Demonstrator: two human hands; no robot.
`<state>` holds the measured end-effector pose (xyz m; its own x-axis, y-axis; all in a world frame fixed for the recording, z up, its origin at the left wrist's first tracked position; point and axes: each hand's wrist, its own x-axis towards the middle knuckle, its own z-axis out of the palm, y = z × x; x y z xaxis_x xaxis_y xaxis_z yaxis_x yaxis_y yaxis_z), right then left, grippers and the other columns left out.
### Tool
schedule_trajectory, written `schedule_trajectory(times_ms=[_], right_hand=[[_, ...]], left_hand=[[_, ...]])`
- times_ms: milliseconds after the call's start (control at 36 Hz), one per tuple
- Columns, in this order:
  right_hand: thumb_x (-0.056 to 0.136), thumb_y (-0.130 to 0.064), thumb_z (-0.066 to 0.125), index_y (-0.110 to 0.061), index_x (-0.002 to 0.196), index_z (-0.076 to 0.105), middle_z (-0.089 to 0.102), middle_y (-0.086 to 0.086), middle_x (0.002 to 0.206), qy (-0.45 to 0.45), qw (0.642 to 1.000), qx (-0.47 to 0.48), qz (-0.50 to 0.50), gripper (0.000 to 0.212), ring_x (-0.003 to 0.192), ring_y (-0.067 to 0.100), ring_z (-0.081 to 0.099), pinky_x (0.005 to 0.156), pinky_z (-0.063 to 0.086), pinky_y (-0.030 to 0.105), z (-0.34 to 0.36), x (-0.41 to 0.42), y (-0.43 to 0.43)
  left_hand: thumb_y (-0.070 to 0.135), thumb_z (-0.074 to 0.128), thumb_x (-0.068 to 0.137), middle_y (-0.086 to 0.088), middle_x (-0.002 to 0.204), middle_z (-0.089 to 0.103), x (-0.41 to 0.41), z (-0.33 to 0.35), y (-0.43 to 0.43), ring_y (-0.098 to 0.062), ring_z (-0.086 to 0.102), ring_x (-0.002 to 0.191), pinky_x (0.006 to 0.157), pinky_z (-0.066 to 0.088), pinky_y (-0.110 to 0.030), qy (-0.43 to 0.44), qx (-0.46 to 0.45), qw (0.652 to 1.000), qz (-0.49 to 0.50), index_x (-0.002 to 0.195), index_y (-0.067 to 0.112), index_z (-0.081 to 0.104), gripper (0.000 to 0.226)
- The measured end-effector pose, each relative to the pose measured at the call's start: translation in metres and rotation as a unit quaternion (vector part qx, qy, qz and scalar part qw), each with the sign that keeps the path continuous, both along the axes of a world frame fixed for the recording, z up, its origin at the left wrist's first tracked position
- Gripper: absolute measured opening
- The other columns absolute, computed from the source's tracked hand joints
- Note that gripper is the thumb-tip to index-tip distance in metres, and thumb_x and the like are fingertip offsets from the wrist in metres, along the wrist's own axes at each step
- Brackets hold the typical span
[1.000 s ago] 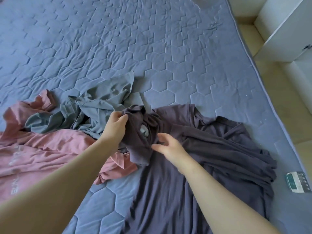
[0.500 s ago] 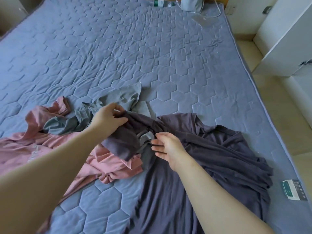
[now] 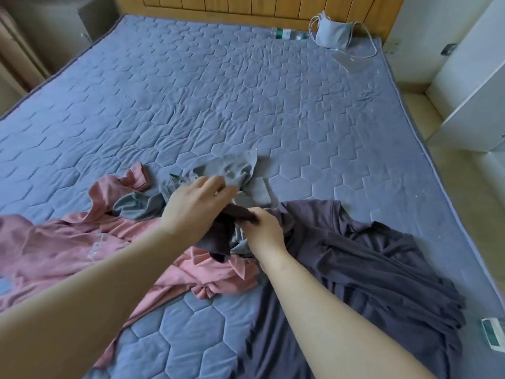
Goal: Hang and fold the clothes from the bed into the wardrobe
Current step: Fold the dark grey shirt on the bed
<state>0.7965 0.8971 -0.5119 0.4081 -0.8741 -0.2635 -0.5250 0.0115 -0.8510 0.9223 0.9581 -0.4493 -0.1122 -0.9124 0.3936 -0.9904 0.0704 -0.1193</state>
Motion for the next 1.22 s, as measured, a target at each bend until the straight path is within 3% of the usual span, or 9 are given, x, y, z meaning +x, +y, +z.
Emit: schedule_trajectory(times_ms=[83,167,278,361,583,861,1000,1139,1222], right_hand=[[0.085,-0.016,0.058,-0.021,0.092,0.068,0.058,-0.014,0.071,-0.057,0.997,0.001,-0.059,0.013,0.081,0.014,0.056,0.061,0.031,0.014,0.001,-0.005,0.003],[0.086,-0.016,0.058,-0.020,0.103,0.068,0.062,-0.011,0.081,-0.054,0.997,0.011,-0.055,0.020,0.087,0.012,0.059,0.072,0.038,0.017,0.005,-0.007,0.005],[0.088,-0.016,0.058,-0.018,0.110,0.067,0.069,-0.003,0.095,-0.051,0.996,0.024,-0.075,0.024,0.099,0.018,0.062,0.090,0.046,0.029,0.004,-0.005,0.005],[0.088,-0.016,0.057,-0.022,0.103,0.068,0.065,-0.011,0.083,-0.070,0.996,0.024,-0.057,0.019,0.087,0.012,0.062,0.076,0.043,0.018,0.001,0.001,0.009],[0.088,-0.015,0.052,-0.025,0.108,0.056,0.059,-0.009,0.080,-0.108,0.982,0.112,-0.104,0.023,0.080,0.015,0.053,0.077,0.042,0.032,0.001,0.008,0.013],[0.088,-0.010,0.047,-0.019,0.107,0.056,0.062,0.006,0.104,-0.089,0.969,0.127,-0.193,0.023,0.079,0.021,0.055,0.074,0.045,0.032,0.028,-0.021,-0.001],[0.091,-0.008,0.045,-0.018,0.105,0.054,0.060,-0.001,0.080,-0.109,0.960,0.149,-0.210,0.020,0.056,0.010,0.050,0.047,0.040,0.016,0.041,-0.037,-0.004],[0.093,-0.008,0.043,-0.016,0.105,0.054,0.059,0.000,0.075,-0.114,0.956,0.163,-0.214,0.017,0.055,0.011,0.049,0.047,0.040,0.018,0.049,-0.050,-0.001],[0.093,-0.010,0.043,-0.015,0.102,0.054,0.059,0.001,0.075,-0.110,0.956,0.165,-0.216,0.015,0.055,0.011,0.049,0.049,0.038,0.020,0.051,-0.059,0.000]], left_hand=[[0.003,0.070,0.061,-0.016,0.083,0.063,0.017,-0.010,0.008,-0.035,0.061,0.076,0.061,0.048,-0.038,0.010,0.091,0.983,0.162,0.084,0.005,0.067,0.023],[0.014,0.060,0.077,-0.010,0.110,0.059,0.035,-0.023,0.013,-0.034,0.049,0.106,0.085,0.038,-0.040,0.130,0.182,0.932,0.286,0.105,0.016,0.060,0.029],[0.003,0.048,0.081,-0.017,0.104,0.063,0.047,-0.029,0.009,-0.035,0.056,0.095,0.076,0.044,-0.034,0.424,0.097,0.829,0.351,0.101,0.014,0.058,0.026],[-0.005,0.039,0.083,-0.016,0.101,0.059,0.050,-0.025,0.006,-0.035,0.057,0.093,0.080,0.052,-0.041,0.562,0.016,0.748,0.351,0.090,0.019,0.054,0.028],[0.003,0.044,0.083,0.000,0.098,0.048,0.052,0.002,0.009,-0.022,0.042,0.083,0.062,0.029,-0.030,0.409,-0.087,0.842,0.340,0.104,0.023,0.057,0.031],[0.018,0.047,0.084,-0.012,0.118,0.043,0.071,0.038,0.002,-0.033,0.043,0.111,0.088,0.045,-0.046,0.393,-0.003,0.832,0.391,0.107,0.019,0.059,0.026],[0.019,0.047,0.090,-0.008,0.067,0.046,0.081,0.053,-0.017,-0.029,0.047,0.071,0.052,0.028,-0.031,0.460,0.059,0.788,0.405,0.082,0.006,0.050,0.016],[0.014,0.045,0.092,-0.011,0.070,0.047,0.078,0.062,-0.025,-0.024,0.049,0.055,0.039,0.047,-0.024,0.597,-0.007,0.710,0.375,0.080,0.004,0.050,0.016],[0.021,0.052,0.092,-0.010,0.078,0.054,0.069,0.066,-0.028,-0.025,0.052,0.060,0.039,0.045,-0.024,0.563,-0.007,0.754,0.338,0.093,0.012,0.054,0.009]])
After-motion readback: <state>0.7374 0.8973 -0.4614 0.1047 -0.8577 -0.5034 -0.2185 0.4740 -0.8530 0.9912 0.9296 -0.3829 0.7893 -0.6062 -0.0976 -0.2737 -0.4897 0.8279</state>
